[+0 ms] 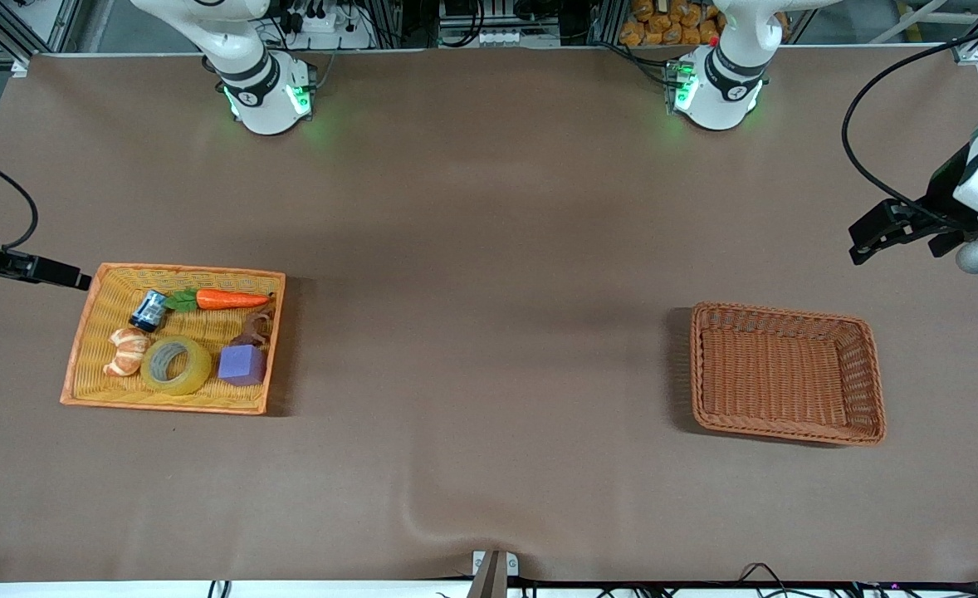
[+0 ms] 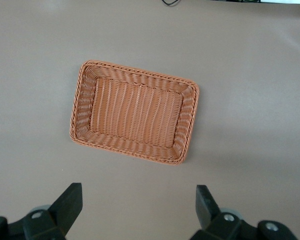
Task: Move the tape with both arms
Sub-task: 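Reach the right gripper down to the tape roll in the yellow tray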
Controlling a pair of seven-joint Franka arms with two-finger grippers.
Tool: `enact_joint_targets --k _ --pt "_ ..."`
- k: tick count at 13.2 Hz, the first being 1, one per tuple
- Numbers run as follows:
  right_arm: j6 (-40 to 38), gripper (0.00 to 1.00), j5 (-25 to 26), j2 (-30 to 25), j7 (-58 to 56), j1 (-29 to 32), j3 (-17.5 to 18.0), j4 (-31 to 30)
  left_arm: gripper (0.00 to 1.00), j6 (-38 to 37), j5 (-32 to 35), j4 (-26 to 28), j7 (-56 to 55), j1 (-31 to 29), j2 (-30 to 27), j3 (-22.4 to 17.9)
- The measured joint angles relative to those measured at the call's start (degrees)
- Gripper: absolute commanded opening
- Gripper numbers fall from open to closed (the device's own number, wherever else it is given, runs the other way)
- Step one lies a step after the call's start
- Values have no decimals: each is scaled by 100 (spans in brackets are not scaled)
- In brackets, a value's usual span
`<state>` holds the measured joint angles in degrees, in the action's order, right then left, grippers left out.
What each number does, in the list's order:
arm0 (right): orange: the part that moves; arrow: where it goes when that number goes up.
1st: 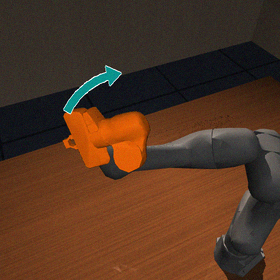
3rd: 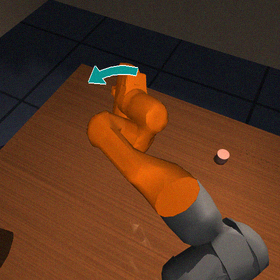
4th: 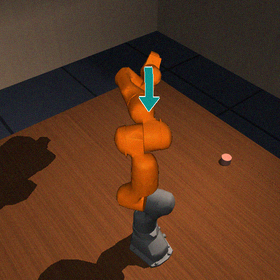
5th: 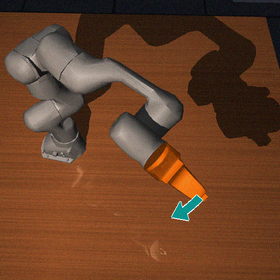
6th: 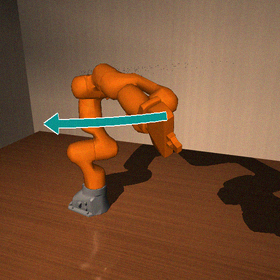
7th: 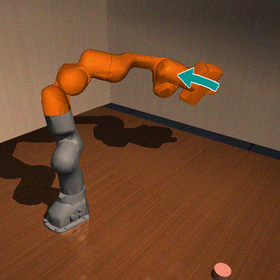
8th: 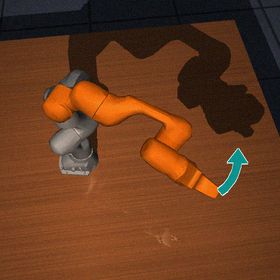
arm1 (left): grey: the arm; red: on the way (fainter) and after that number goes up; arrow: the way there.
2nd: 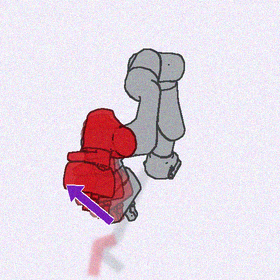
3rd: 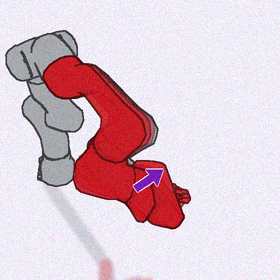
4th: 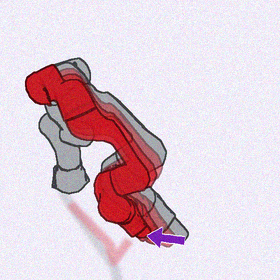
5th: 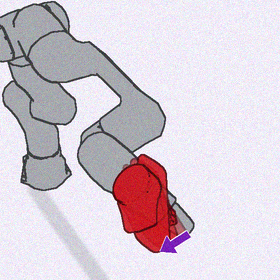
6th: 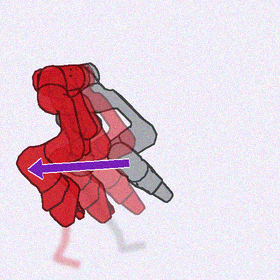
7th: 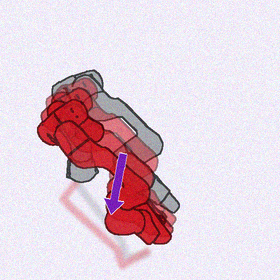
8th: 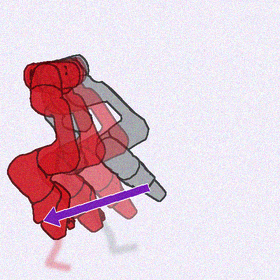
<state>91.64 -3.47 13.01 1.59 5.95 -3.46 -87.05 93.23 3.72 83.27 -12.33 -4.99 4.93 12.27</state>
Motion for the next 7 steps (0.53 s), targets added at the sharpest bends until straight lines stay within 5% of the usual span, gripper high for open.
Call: enact_joint_targets --k 7 --pt "776 100 0 1158 3 -155 85 58 100 -162 -16 6 53 60 15 67"
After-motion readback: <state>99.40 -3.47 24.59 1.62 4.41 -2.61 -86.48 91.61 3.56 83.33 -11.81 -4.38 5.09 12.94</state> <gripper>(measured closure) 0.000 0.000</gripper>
